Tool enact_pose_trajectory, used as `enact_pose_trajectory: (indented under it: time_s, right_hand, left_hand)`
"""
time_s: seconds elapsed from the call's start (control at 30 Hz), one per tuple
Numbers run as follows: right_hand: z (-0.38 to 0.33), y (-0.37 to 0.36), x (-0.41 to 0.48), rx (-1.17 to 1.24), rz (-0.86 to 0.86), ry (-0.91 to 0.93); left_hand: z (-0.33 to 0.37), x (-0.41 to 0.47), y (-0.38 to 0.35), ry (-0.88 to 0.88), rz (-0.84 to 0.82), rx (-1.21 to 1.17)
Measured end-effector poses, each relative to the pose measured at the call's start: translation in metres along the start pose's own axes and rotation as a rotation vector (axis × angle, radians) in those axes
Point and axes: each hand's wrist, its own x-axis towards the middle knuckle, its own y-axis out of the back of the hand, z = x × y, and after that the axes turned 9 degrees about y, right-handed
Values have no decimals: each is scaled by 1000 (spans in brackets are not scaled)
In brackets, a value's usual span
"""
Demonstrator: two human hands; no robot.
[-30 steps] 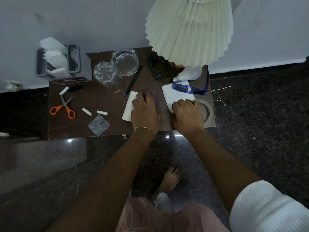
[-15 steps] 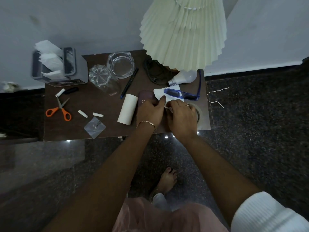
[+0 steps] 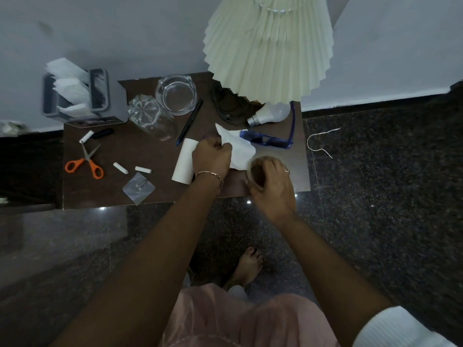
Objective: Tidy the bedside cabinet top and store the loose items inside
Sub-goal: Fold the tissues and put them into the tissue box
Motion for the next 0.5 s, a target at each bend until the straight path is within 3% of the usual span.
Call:
enact_pose_trajectory:
  time_s: [0.2, 0.33, 0.5]
  right_hand:
    - [2, 1, -2, 6, -56, -59]
    - [-16, 2, 3, 75, -13, -57]
    - [-58, 5, 19, 786, 96, -476]
  left_hand:
    - [-6, 3, 21, -24, 36, -101]
    - [-9, 1, 38, -9, -80, -291]
    - [-19, -2, 54, 114, -278, -471]
